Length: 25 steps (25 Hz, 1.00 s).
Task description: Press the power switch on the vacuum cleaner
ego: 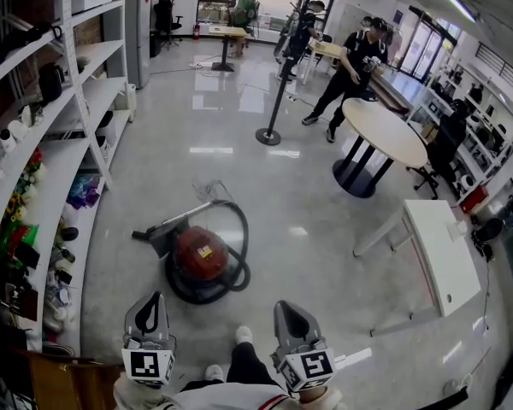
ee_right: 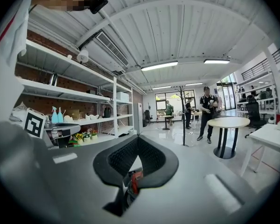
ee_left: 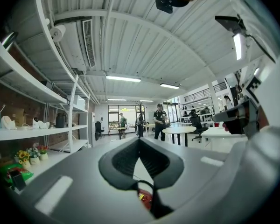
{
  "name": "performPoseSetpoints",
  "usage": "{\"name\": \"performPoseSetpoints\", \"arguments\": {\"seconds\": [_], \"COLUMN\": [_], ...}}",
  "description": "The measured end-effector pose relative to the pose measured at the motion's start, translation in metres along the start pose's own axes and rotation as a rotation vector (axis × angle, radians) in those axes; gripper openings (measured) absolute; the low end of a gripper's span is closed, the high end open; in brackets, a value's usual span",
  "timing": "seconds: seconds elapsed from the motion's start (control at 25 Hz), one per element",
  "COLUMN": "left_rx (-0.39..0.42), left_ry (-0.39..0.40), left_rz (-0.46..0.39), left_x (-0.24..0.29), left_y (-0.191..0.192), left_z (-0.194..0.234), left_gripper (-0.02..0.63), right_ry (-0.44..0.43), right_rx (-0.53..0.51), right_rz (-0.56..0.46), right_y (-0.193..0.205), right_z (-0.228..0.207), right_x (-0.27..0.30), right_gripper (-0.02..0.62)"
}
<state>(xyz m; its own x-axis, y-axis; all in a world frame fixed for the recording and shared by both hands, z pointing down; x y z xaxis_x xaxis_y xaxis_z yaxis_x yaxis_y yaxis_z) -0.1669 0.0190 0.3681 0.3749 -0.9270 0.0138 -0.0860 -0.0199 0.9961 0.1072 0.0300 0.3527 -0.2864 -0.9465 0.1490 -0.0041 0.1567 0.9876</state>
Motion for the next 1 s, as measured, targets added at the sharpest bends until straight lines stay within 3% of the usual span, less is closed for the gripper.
{"name": "performPoseSetpoints", "arguments": {"seconds": [1.0], "left_rx": [0.027], "left_ry": [-0.165], "left_rz": [0.097], "left_x": [0.110], "left_y": [-0.002], "left_z": [0.008], "left_gripper": [0.000], "right_ry": [-0.196], "right_rx": [0.044], "right_rz": [0.062], "right_y": [-0.006], "right_z": [-0.065], "right_x": [0.143], "right_gripper": [0.000]}}
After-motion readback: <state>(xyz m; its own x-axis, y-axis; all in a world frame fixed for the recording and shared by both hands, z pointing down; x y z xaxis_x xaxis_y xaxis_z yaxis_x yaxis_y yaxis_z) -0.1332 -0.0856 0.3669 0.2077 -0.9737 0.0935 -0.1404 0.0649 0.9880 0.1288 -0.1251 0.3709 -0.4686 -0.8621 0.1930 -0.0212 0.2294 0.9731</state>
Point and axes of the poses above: the fingertips, and each gripper's own axes: x forward along the fingers, z to its left, y out of its underside, the point moved 3 cm from there along -x, backward along the fingers, and after that the axes turned 7 degrees about y, right-handed, at the moved point
